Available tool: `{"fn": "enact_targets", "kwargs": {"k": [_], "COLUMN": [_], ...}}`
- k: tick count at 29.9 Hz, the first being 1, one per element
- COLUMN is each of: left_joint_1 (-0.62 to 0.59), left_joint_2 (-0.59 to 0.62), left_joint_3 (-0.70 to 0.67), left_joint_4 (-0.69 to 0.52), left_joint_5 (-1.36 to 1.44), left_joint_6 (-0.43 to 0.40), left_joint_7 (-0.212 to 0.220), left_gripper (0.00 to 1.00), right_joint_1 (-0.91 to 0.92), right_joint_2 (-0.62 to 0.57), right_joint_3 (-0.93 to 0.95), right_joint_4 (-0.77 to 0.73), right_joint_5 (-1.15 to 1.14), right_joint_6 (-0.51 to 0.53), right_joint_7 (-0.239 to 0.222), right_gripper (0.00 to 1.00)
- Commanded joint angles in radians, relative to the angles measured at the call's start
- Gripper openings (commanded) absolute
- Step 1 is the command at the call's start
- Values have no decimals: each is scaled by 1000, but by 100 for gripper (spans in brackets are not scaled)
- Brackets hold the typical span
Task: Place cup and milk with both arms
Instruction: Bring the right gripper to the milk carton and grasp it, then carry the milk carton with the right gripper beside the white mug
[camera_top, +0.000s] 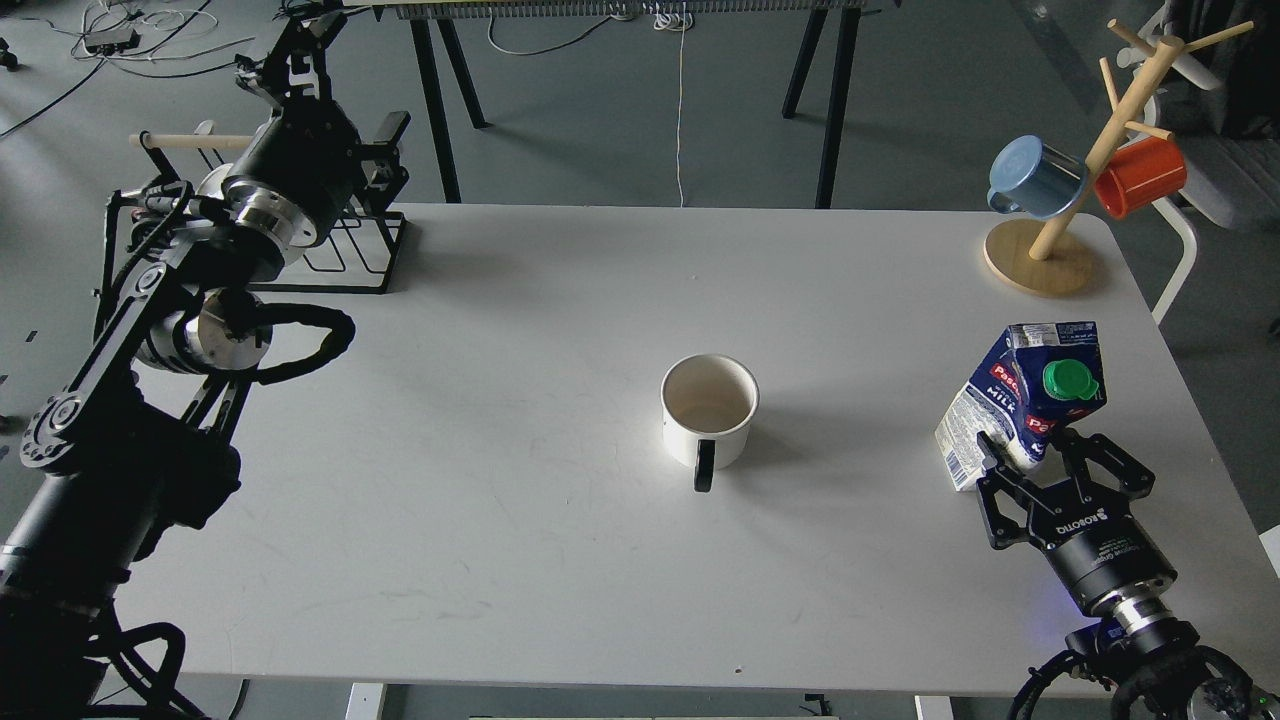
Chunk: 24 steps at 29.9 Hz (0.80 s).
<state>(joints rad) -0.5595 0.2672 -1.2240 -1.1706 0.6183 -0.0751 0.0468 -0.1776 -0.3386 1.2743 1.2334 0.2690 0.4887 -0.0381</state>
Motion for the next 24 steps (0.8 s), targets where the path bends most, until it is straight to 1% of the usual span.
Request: {"fn": "enact_targets", "kwargs": {"k": [1,5,8,14,18,24], "left_joint_1": [1,3,3,4,4,4], "left_joint_2": [0,0,0,0,0,1], "left_joint_3": [0,0,0,1,1,3], "left_joint_4": [0,0,0,2,2,2], "left_joint_5": [1,1,1,1,1,1], "left_joint_6": [0,0,0,0,2,2], "left_joint_7": [-1,-1,-1,-1,1,1], "left_gripper": [99,99,99,99,99,99], "right_joint_1": [1,1,1,1,3,46], "right_joint_2": [15,18,29,35,79,160], "right_joint_3": [2,2,3,0,-18,-90], "right_joint_4": [-3,3,12,107,156,146], "right_joint_5": [-16,-16,-14,-13,-16,-50], "right_joint_6": [0,0,0,0,0,0], "right_joint_7": [0,0,0,-2,-2,-2], "right_gripper": [36,33,33,34,35,36]}}
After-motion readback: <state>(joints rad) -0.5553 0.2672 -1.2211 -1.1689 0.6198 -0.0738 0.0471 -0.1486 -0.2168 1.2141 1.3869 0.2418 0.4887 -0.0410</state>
